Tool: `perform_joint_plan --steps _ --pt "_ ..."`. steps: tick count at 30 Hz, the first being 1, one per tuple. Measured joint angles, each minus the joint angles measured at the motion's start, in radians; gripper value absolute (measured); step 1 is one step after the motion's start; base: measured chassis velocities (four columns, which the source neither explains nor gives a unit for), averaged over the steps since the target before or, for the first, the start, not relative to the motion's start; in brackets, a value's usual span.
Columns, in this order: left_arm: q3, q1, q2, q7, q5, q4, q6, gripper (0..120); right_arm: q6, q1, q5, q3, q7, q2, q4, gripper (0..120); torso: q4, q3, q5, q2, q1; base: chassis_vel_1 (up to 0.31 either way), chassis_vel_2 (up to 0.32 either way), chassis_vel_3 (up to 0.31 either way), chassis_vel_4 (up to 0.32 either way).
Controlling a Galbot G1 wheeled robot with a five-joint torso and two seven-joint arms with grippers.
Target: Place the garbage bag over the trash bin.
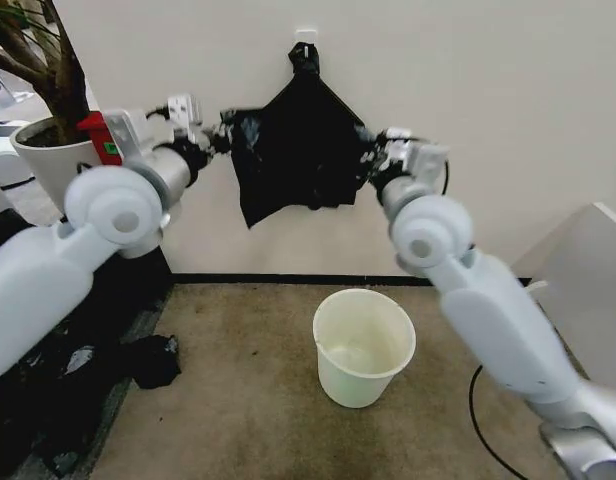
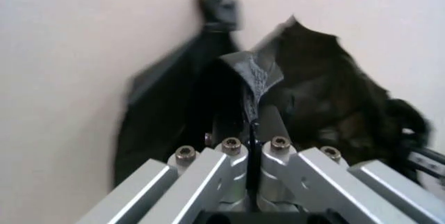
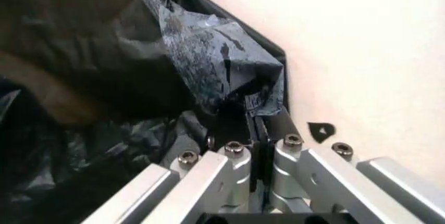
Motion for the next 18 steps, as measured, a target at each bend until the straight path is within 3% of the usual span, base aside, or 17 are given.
perform_joint_plan --steps 2,8,14,18 --pt "0.002 -0.004 0.004 0.004 -0.018 -0.013 -0.001 0 -0.005 -0.01 0.02 0.016 -0.003 -0.029 0.025 0 -0.0001 0.0 0.0002 0.0 0.0 0.0 0.0 0.0 0.0" --pt "0.098 -0.031 -0.003 0.035 -0.076 -0.115 -0.028 0 -0.025 -0.127 0.132 0.171 -0.064 -0.239 0.19 0 -0.0005 0.0 0.0004 0.0 0.0 0.0 0.0 0.0 0.0" --pt "0.228 -0.056 -0.075 -0.015 -0.099 -0.168 -0.047 0 -0.022 -0.292 0.145 0.293 -0.076 -0.333 0.294 0 -0.0008 0.0 0.0004 0.0 0.0 0.0 0.0 0.0 0.0" --pt "0.265 -0.059 -0.089 -0.016 -0.093 -0.173 -0.048 0 -0.024 -0.388 0.157 0.368 -0.079 -0.346 0.325 0 -0.0006 0.0 0.0008 0.0 0.0 0.0 0.0 0.0 0.0"
